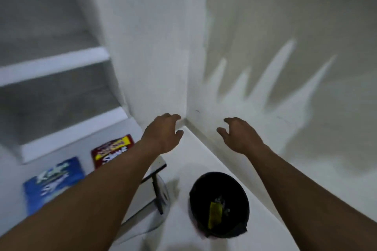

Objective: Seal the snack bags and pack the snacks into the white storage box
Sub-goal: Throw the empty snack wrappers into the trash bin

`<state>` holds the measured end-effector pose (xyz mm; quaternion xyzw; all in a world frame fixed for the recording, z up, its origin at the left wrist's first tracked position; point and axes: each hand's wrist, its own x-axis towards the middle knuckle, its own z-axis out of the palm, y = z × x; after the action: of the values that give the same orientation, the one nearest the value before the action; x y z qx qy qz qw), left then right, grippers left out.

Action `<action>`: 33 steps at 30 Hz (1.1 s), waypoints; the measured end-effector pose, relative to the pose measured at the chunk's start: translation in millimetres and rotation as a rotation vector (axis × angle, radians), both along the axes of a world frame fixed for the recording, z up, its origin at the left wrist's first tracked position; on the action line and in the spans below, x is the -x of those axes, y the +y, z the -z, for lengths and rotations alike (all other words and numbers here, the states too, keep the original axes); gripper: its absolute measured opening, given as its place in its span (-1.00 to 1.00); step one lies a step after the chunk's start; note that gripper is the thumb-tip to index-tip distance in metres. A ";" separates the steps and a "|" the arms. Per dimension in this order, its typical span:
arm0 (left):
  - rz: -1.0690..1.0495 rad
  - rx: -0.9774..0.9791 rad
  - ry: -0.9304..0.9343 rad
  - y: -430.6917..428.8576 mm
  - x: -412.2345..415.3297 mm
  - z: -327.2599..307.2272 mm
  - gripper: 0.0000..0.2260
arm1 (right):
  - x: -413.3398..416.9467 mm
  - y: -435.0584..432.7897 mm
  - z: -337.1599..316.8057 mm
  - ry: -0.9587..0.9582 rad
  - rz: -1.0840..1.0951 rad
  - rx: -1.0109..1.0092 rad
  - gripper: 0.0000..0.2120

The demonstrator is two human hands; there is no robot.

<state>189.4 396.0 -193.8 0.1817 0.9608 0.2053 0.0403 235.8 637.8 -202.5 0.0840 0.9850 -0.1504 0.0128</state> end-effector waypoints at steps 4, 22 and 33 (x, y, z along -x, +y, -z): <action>-0.114 0.059 0.042 -84.2 -25.7 -55.3 -0.59 | 2.1 -67.4 -66.4 0.043 -0.106 -0.050 -0.44; -0.653 0.044 -0.201 -328.2 -48.2 11.6 -0.50 | 93.6 -326.7 -15.4 -0.143 -0.568 0.008 -0.46; -0.889 0.121 -0.328 -340.3 -12.3 102.2 -0.37 | 163.4 -334.4 97.2 -0.390 -0.669 -0.092 -0.33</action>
<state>201.6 55.7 -296.0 -0.2845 0.9365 0.1725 0.1104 72.4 303.4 -299.7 -0.2142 0.9427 -0.0750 0.2445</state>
